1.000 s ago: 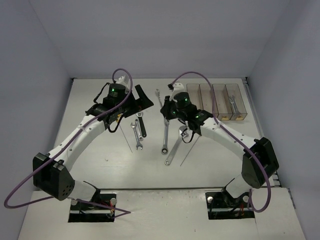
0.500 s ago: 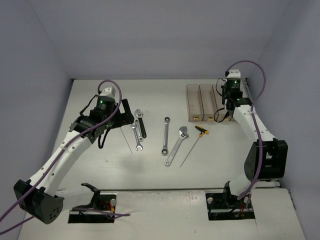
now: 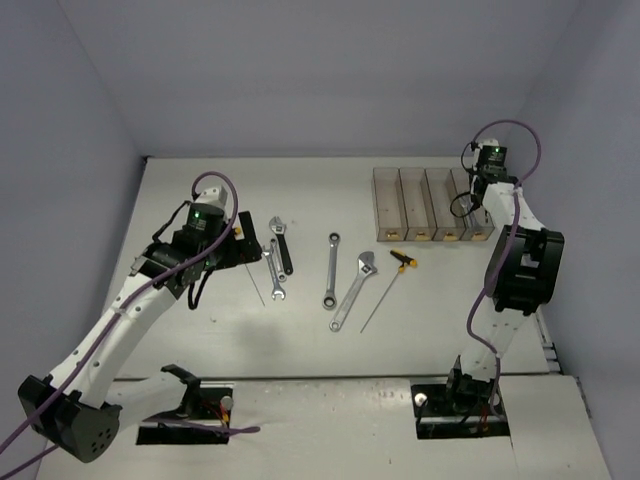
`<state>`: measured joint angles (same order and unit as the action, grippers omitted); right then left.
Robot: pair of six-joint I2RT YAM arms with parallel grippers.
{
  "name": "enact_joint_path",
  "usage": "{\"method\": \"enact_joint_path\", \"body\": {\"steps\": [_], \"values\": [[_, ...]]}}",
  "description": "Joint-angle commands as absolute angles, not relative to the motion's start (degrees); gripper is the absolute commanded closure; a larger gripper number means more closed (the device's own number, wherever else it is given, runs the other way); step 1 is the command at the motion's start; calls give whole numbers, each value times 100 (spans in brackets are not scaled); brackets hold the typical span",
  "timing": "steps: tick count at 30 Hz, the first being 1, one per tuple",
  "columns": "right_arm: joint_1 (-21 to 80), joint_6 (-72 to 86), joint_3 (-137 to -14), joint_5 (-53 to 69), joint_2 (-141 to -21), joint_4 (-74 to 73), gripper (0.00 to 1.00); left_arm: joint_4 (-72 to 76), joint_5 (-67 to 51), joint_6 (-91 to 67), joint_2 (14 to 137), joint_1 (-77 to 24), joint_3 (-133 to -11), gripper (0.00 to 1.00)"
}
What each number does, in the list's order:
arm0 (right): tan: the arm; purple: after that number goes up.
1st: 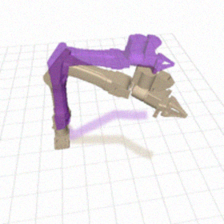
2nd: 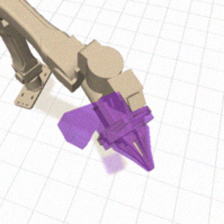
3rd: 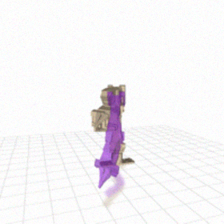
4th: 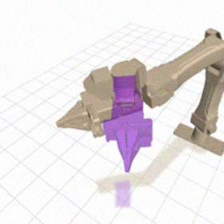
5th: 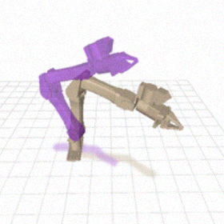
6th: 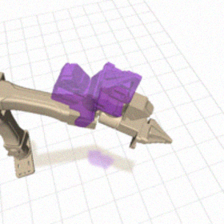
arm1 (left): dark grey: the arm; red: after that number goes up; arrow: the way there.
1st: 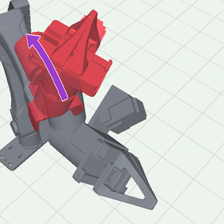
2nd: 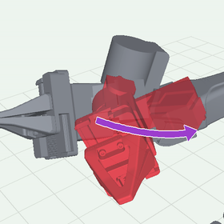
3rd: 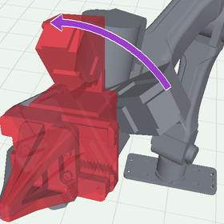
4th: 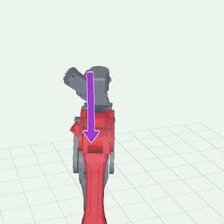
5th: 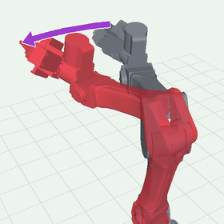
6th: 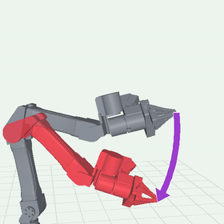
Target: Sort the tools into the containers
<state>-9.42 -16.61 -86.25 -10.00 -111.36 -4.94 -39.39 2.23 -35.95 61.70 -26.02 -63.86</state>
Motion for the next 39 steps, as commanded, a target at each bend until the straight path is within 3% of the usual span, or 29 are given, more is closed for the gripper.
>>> {"method": "enact_joint_path", "body": {"steps": [1, 11, 16, 19, 25, 32, 39], "values": [[-1002, -1716, -9212, -698, -11443, -134, 100, -3854, 151, -3498, 6327, -2593, -6526, 8], [-1002, -1614, -9594, -249, -12083, -144, 96, -3846, 33, -3707, 6999, -2602, -6632, 8], [-1002, -1568, -9668, -341, -12109, -158, 67, -3850, 113, -3743, 7327, -2601, -6676, 8], [-1002, -1416, -9591, -325, -11850, -153, 57, -3841, 89, -3713, 7604, -2602, -6849, 8], [-952, -724, -9302, -487, -10632, -176, 49, -3850, 148, -3888, 8482, -2605, -7134, 10], [-608, 305, -8257, -362, -8791, -176, 47, -3858, 645, -4256, 9683, -2602, -7633, 30], [-121, 792, -7268, 123, -7699, -167, 44, -3585, 658, -4730, 10386, -2593, -7630, 46]]}}
